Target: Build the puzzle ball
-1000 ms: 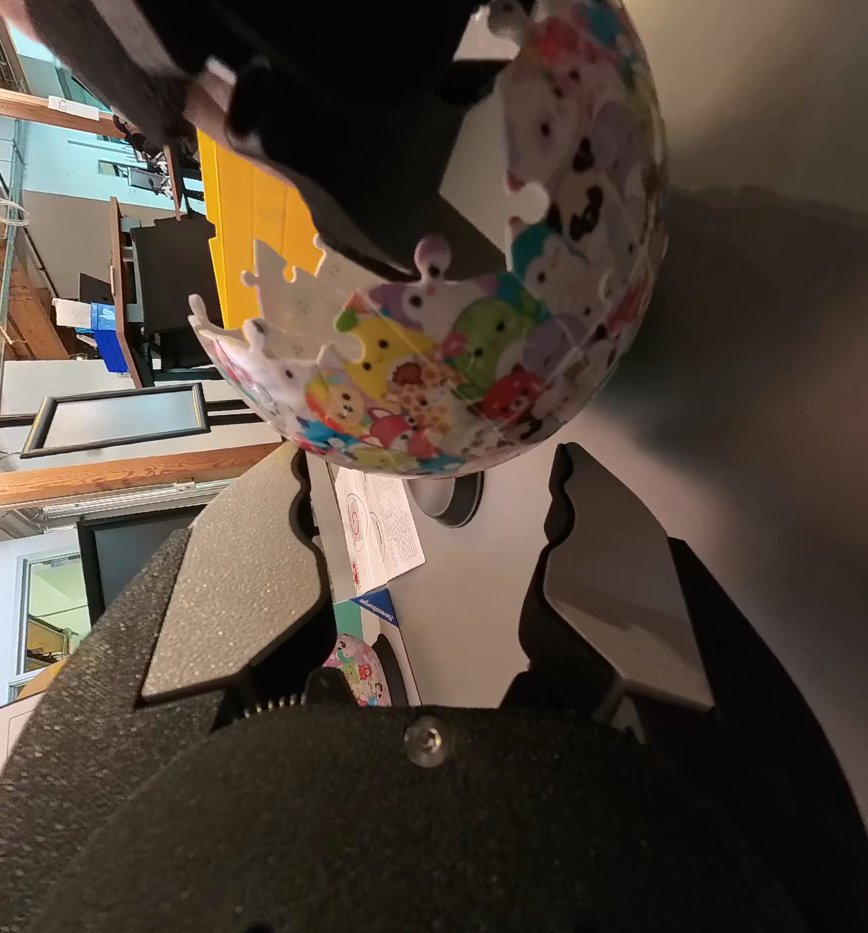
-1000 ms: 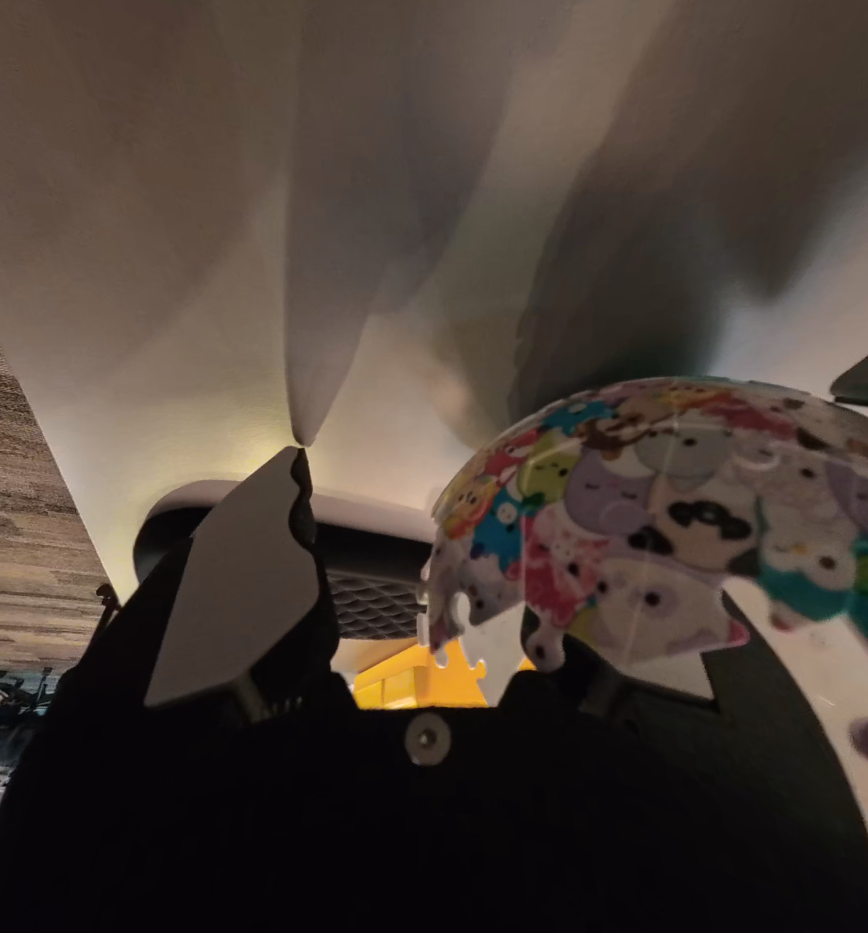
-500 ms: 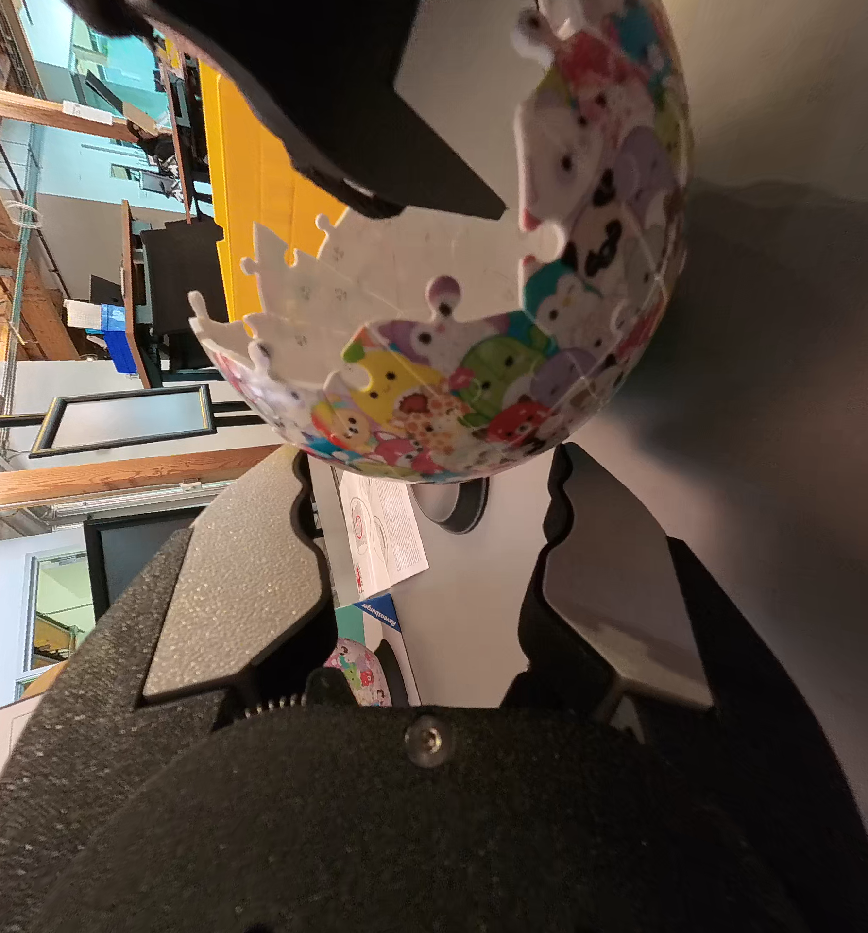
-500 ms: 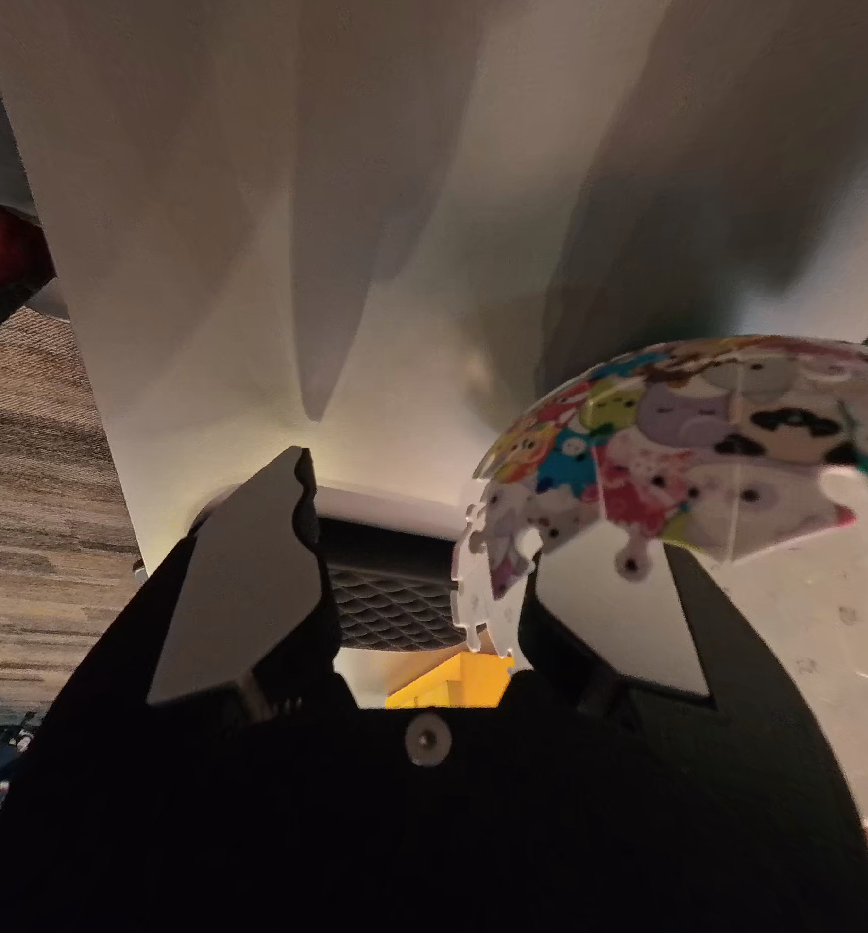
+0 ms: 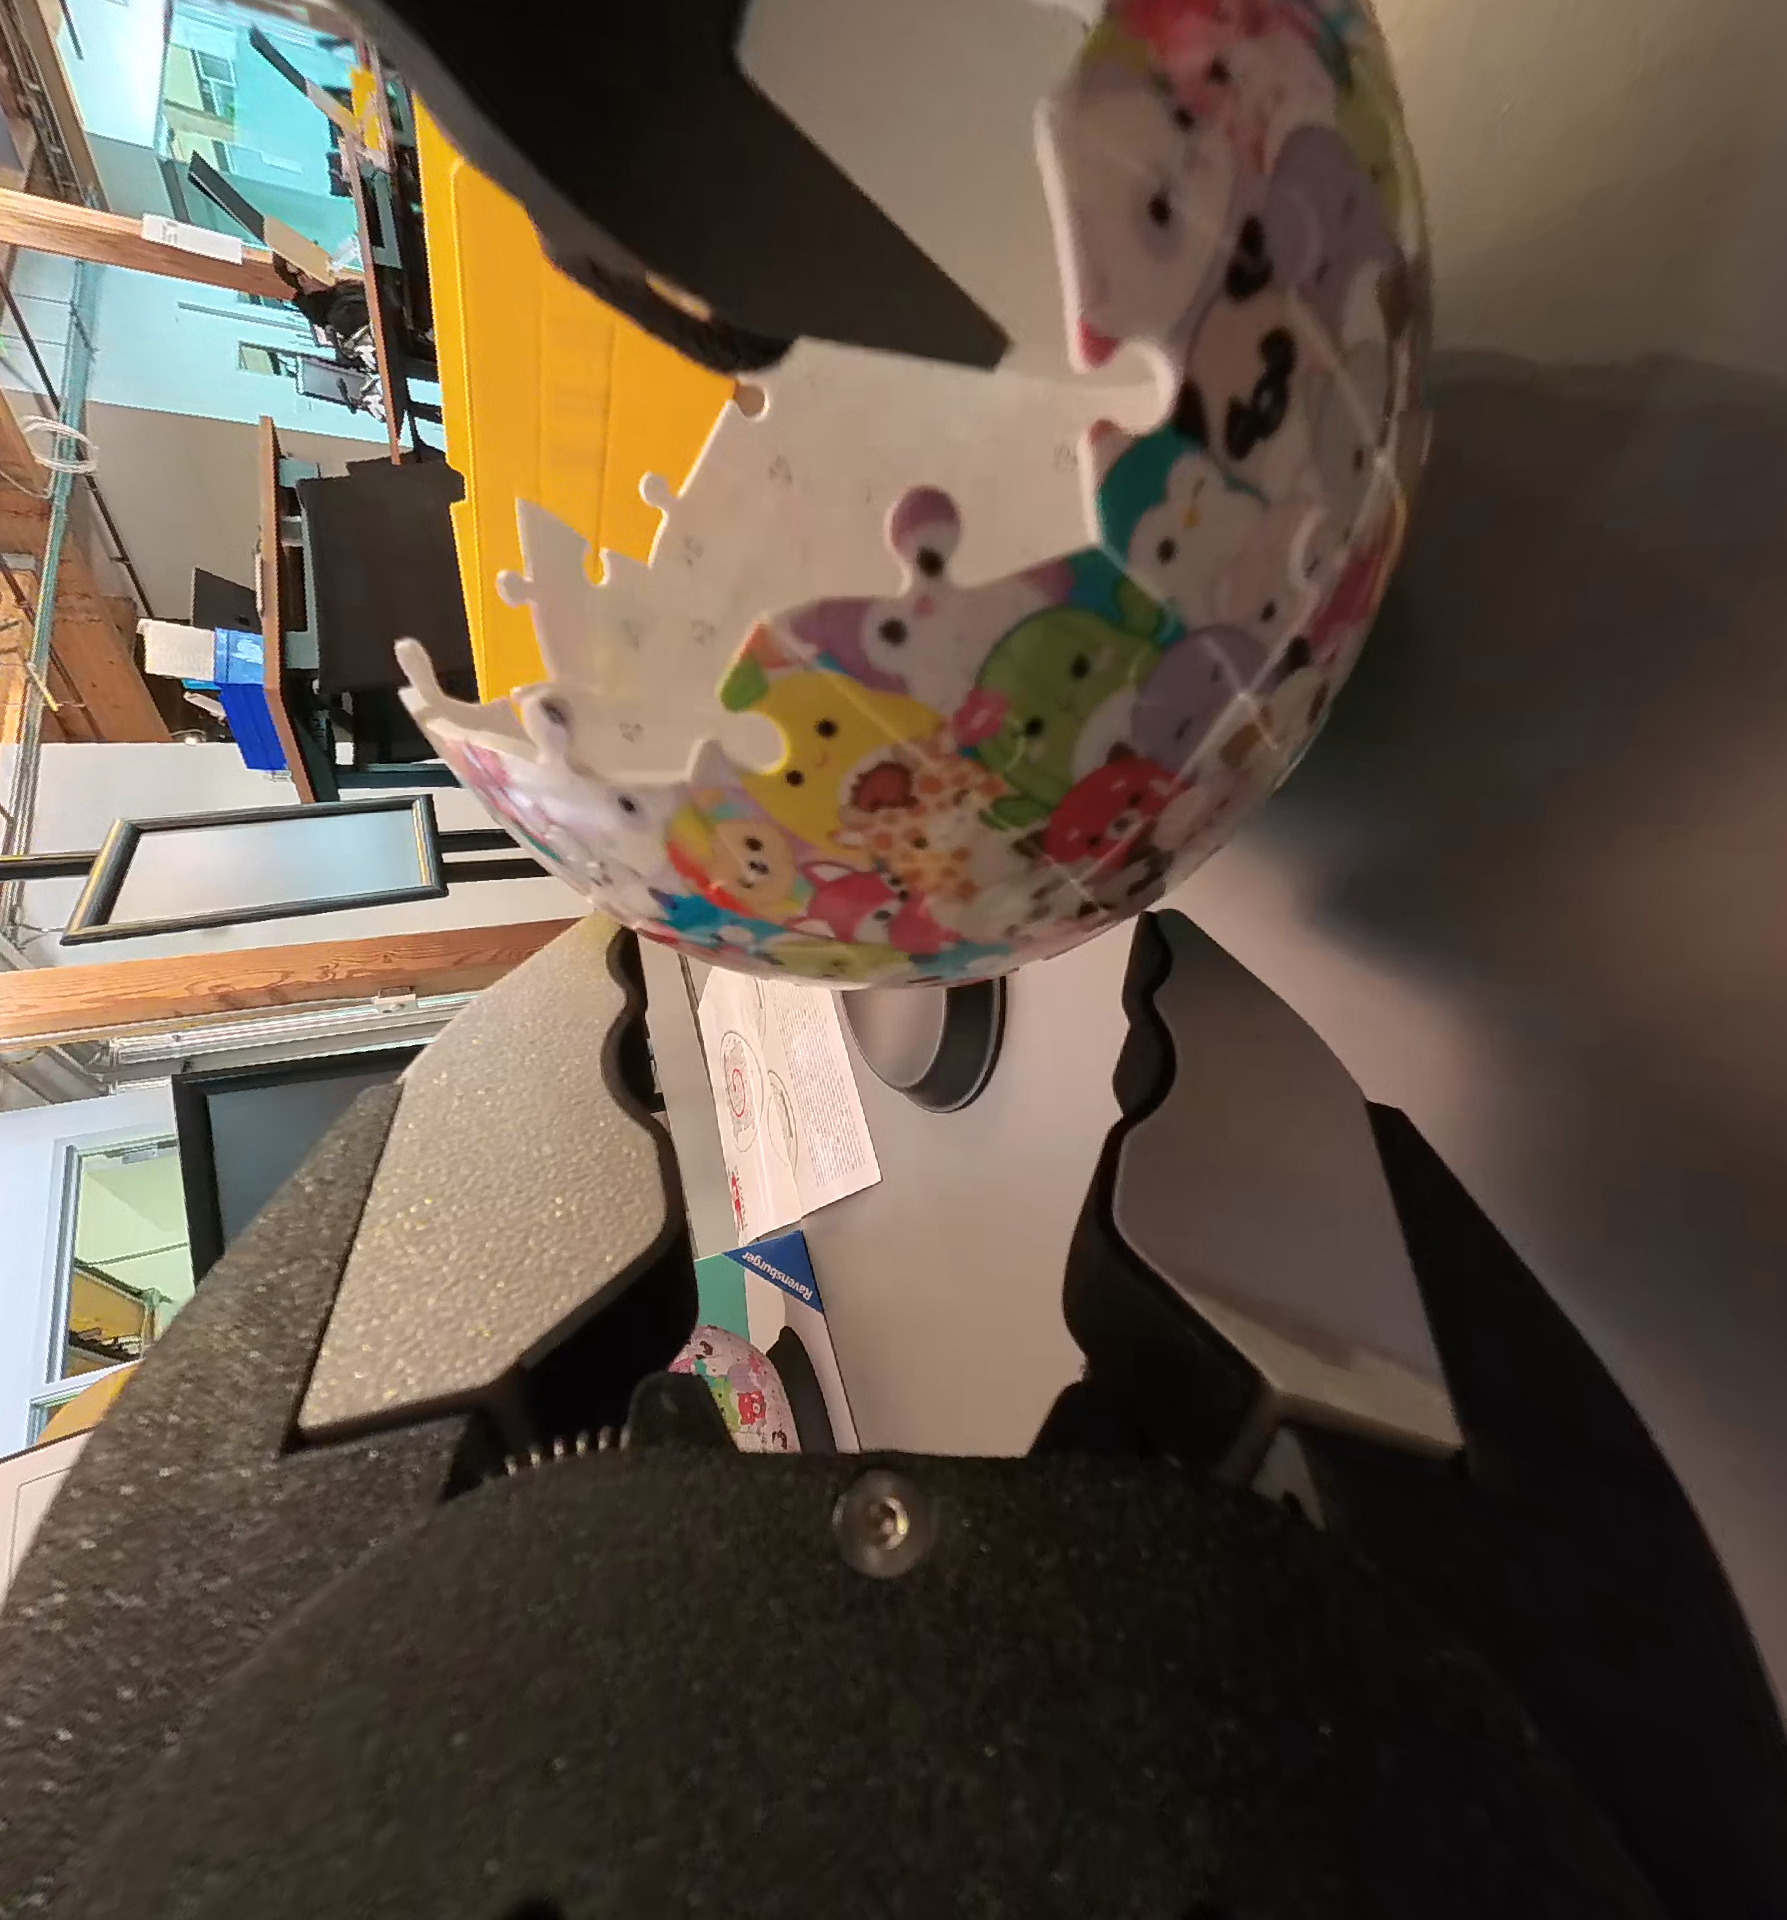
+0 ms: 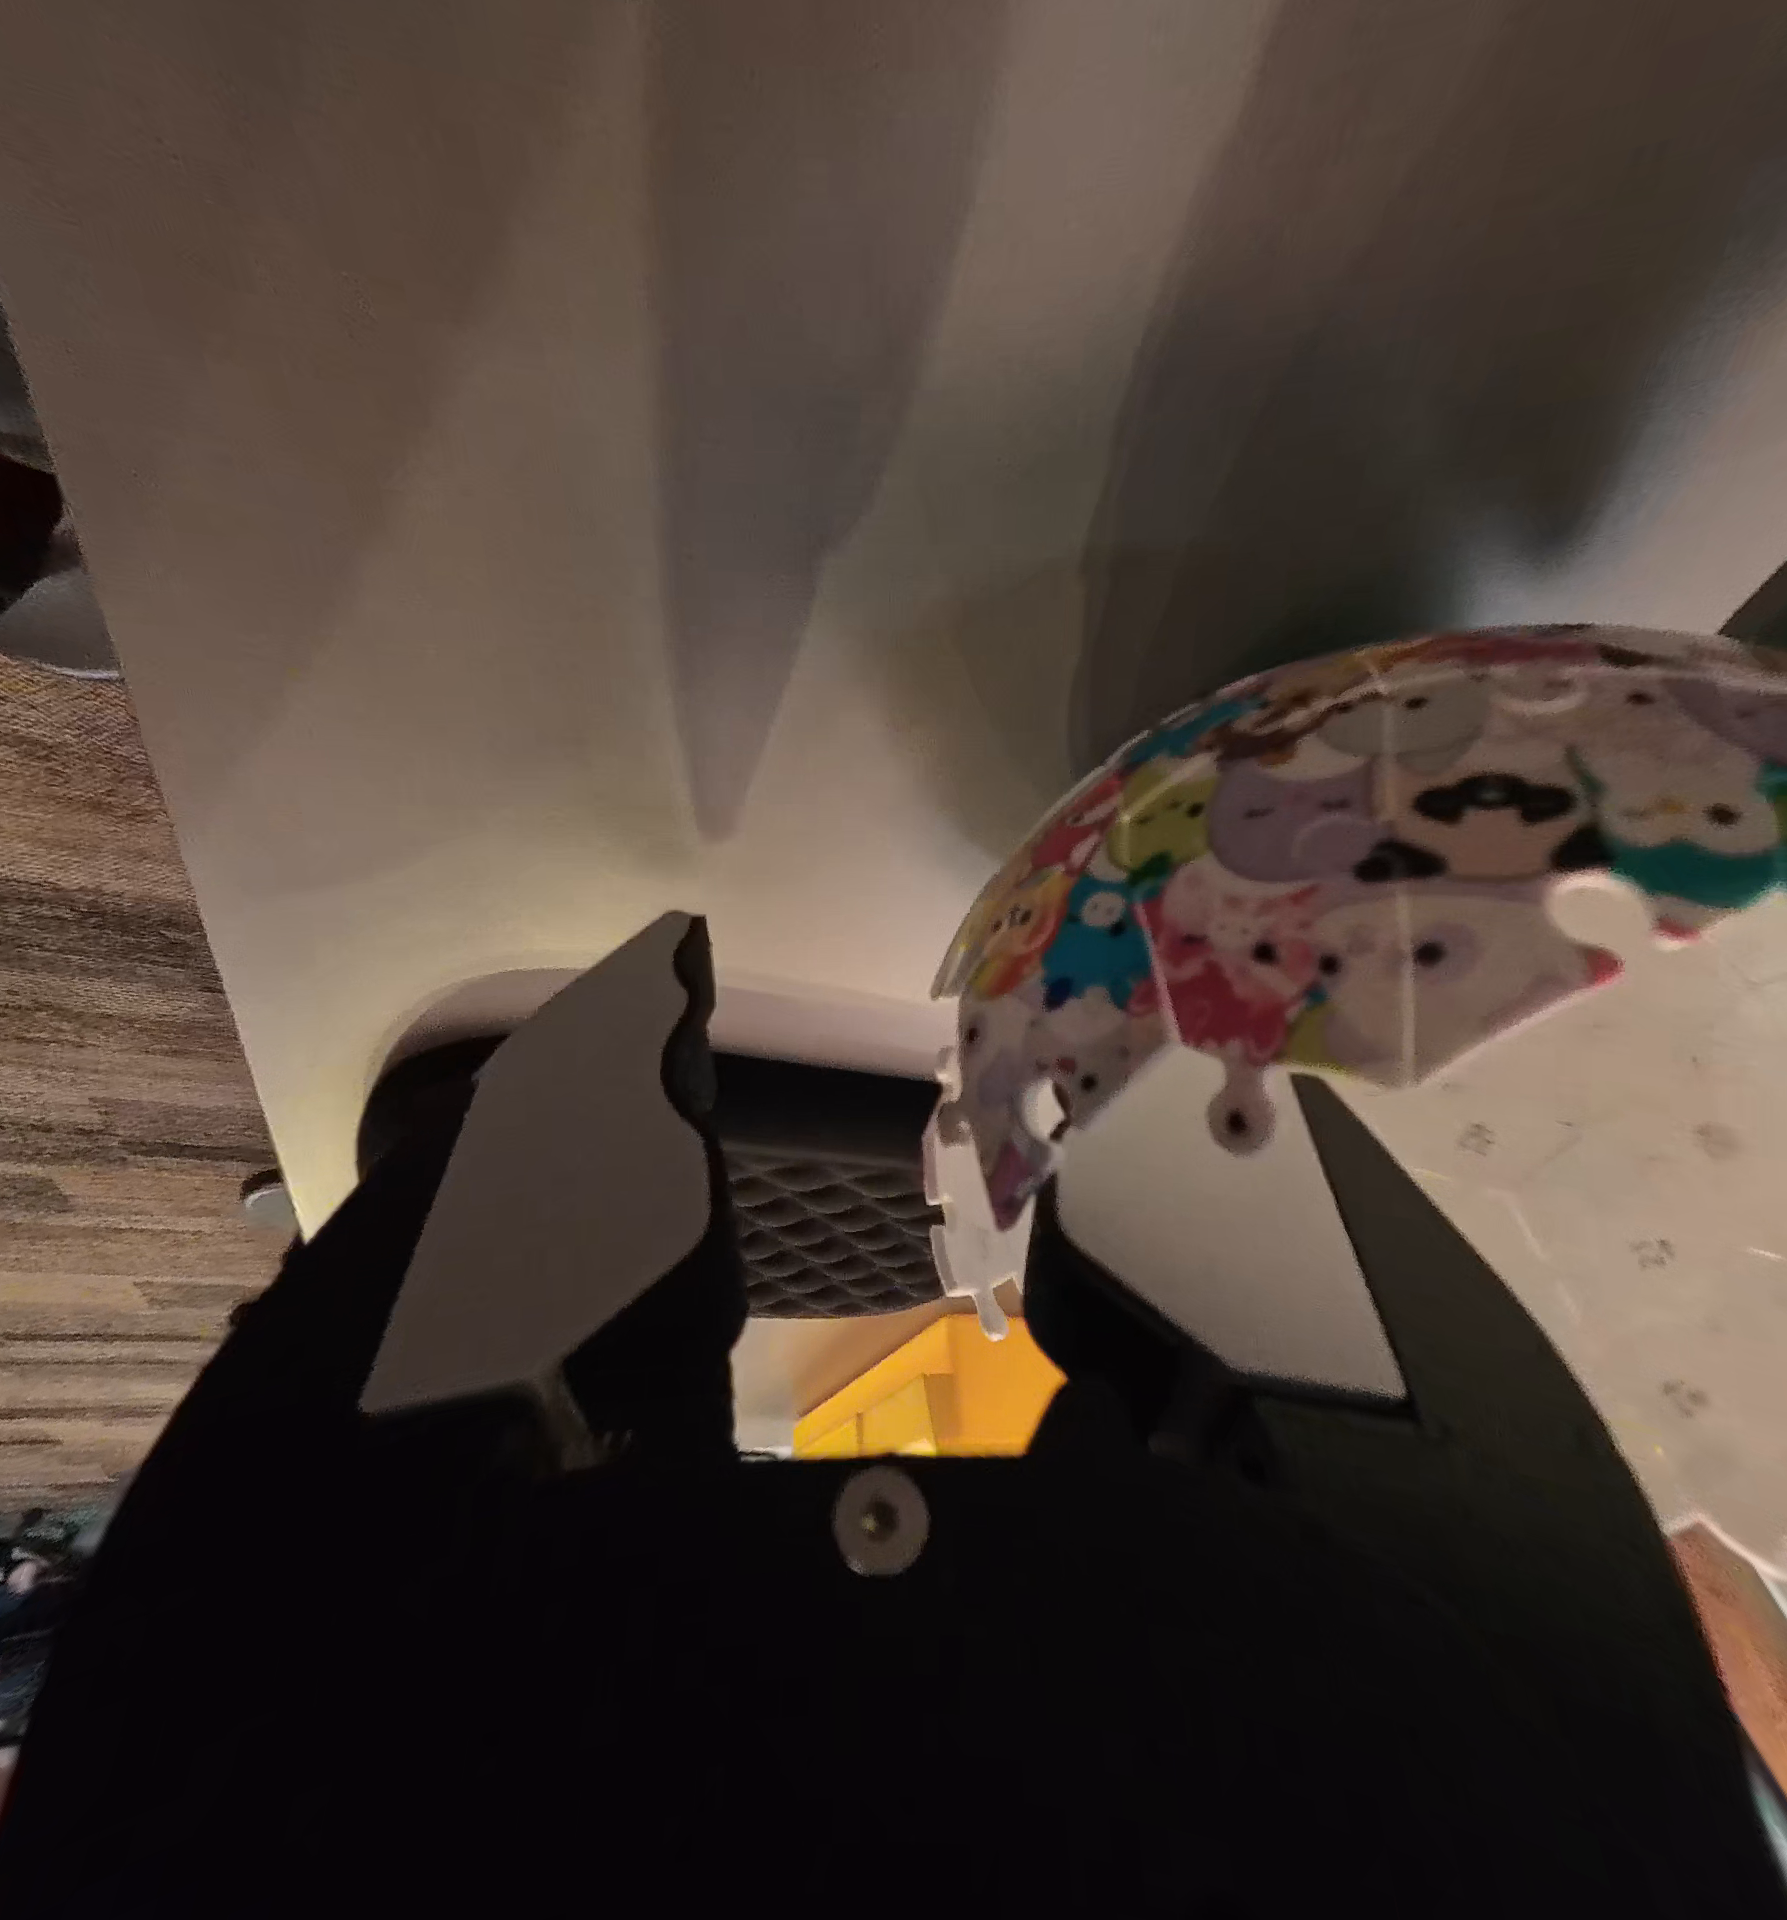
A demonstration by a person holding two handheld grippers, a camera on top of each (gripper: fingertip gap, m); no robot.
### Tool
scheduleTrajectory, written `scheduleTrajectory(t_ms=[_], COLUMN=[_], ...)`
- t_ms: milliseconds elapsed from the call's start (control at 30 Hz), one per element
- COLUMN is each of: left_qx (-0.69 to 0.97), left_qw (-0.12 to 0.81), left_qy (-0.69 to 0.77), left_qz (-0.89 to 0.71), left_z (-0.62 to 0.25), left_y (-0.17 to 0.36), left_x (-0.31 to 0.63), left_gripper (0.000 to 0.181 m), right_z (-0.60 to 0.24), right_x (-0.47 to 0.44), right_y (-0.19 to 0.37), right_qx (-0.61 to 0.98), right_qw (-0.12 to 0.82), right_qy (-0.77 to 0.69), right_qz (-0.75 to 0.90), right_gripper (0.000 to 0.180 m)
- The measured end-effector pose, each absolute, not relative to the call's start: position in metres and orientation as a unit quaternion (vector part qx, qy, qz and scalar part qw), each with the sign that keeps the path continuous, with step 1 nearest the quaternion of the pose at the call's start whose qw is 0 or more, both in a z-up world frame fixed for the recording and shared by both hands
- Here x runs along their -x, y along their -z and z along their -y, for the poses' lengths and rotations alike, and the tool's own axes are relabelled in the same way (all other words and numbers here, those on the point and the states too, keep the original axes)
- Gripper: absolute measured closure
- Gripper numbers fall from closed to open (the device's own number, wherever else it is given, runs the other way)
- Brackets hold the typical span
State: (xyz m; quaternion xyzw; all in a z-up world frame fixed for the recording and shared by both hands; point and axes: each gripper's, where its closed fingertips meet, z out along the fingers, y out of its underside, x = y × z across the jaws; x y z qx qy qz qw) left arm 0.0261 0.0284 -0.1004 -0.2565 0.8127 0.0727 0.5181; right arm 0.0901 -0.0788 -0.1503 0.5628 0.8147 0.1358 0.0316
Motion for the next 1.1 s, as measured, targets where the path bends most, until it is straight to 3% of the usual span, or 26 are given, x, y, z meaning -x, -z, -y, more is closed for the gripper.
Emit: scheduleTrajectory(t_ms=[167,567,800,1100], left_qx=[0.257,0.254,0.256,0.257], left_qw=[0.52,0.522,0.525,0.526], left_qy=[-0.068,-0.068,-0.068,-0.064], left_qz=[-0.812,-0.812,-0.809,-0.808], left_z=[-0.027,-0.026,-0.026,-0.027], left_y=[0.1,0.1,0.099,0.1], left_x=[-0.027,-0.027,-0.027,-0.028], left_gripper=[0.093,0.094,0.094,0.094], right_z=[0.074,0.067,0.053,0.052], right_x=[-0.093,-0.098,-0.094,-0.092], right_y=[0.149,0.148,0.147,0.153], right_qx=[-0.546,-0.531,-0.551,-0.531], right_qw=[0.017,0.009,-0.028,-0.007], right_qy=[-0.168,-0.196,-0.212,-0.195], right_qz=[-0.821,-0.824,-0.807,-0.825], right_gripper=[0.127,0.133,0.108,0.1])
